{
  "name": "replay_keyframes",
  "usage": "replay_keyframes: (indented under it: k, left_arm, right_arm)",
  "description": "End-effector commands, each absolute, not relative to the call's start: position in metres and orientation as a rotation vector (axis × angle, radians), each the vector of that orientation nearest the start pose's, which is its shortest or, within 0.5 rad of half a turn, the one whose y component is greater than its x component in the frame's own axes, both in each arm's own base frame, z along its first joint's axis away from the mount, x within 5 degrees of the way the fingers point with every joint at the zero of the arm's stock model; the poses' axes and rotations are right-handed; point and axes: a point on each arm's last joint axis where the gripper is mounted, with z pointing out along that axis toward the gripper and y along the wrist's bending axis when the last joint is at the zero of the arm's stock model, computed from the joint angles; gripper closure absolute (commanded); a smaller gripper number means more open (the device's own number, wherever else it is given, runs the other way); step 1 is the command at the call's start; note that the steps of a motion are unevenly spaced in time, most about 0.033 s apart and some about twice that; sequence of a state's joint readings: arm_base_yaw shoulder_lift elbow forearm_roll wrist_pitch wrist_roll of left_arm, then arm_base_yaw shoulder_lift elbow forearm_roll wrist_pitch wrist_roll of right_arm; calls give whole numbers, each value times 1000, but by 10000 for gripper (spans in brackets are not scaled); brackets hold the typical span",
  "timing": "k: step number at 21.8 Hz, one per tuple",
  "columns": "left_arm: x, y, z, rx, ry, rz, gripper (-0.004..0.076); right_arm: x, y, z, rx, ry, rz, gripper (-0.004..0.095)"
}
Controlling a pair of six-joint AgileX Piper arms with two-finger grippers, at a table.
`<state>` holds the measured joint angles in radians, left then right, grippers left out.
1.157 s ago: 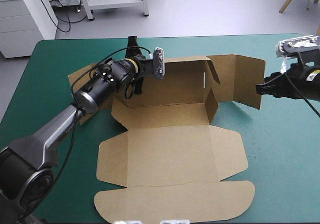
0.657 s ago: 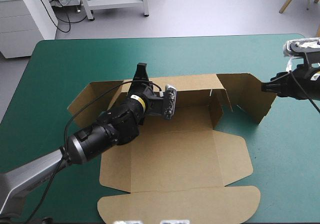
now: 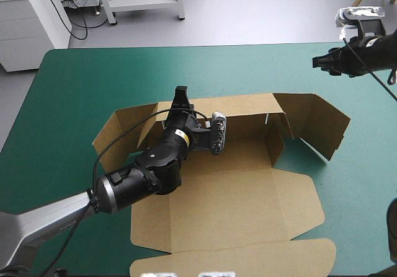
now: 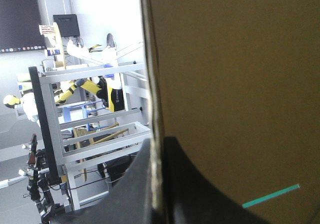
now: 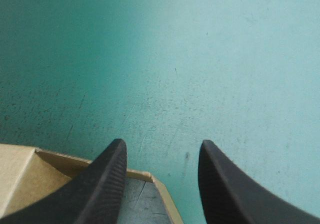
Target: Fold the box
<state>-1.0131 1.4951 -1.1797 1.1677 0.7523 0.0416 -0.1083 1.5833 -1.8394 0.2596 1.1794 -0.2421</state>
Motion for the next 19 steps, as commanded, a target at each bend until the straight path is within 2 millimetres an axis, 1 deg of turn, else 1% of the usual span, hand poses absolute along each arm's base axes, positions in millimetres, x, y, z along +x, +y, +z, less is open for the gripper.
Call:
replay_keyframes:
  k: [1,4,7,8,10,14,18,19]
  left_arm:
    - [218,-243,354,1515,1300,789,734]
    - [218,-244,355,1519,1281,779,734]
    - [219,-244,355,1512,1278,768,734]
    - [220,-245,354,1509,1271,750,734]
    - [220,-244,350,1495,1260,766,734]
    - [220,-241,335,1506,1190,832,734]
    - [219,-240,329,1455,1170,827,734]
    - [219,-240,328,1460,1159,835,734]
  right_arm:
    - [348,-17,453,-160,2321,171,493]
    - [370,-18,436,-153,2363,197,493]
    - [385,-19,417,-147,2412,221,493]
    - [393,-20,406,-144,2442,234,493]
    - [401,-20,393,-141,2480,257,493]
    - [407,-20,383,-139,2507,273,493]
    - [408,-19,377,-145,2523,294,493]
    - [408,-19,370,-141,2543,303,493]
